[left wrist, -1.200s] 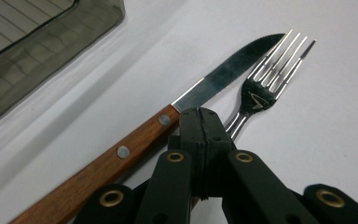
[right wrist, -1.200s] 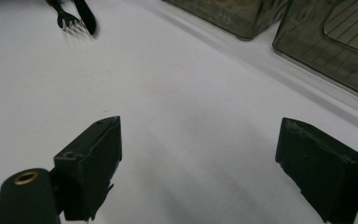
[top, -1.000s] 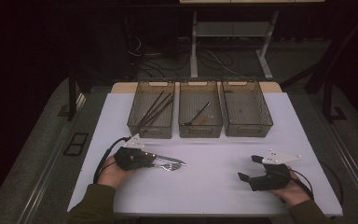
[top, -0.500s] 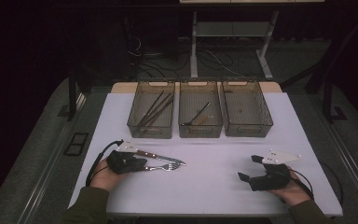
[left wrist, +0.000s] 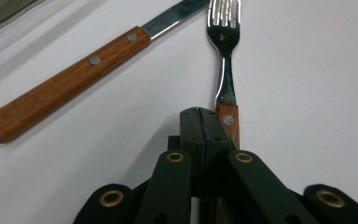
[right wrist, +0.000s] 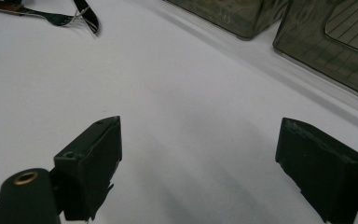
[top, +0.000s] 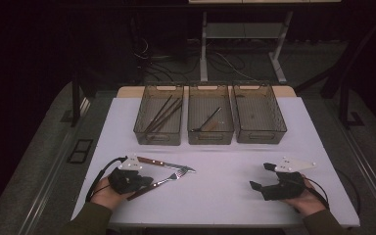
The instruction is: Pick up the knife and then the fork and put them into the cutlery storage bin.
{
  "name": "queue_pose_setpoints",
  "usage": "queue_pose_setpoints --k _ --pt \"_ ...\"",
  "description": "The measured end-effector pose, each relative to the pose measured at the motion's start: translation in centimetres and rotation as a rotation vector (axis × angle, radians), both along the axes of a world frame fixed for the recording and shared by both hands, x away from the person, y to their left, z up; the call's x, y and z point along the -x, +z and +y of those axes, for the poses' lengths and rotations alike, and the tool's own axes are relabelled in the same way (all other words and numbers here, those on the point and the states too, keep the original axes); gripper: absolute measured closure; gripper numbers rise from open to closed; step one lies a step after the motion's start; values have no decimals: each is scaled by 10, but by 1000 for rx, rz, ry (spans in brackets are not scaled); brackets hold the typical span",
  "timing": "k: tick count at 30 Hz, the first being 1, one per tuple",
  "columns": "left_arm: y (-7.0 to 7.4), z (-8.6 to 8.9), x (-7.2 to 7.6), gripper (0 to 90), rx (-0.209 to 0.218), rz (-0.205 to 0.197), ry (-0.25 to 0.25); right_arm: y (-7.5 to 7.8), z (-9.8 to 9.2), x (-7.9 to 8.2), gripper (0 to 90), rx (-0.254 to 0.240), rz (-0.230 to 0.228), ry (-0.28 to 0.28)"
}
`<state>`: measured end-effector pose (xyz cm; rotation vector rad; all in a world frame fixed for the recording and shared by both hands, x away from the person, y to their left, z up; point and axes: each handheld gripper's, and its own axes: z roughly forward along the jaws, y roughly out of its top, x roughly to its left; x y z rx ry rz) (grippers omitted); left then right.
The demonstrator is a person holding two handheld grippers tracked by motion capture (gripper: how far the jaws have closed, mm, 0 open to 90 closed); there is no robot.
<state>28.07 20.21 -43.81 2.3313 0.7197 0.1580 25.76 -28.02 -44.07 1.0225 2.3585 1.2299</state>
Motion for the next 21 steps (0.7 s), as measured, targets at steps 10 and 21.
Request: queue_pose_setpoints --k 10,21 --pt "4 -6 9 712 74 -37 2 0 1 0 145 2 2 3" --pt "-7 -11 6 722 64 -10 -36 0 2 0 145 3 2 4"
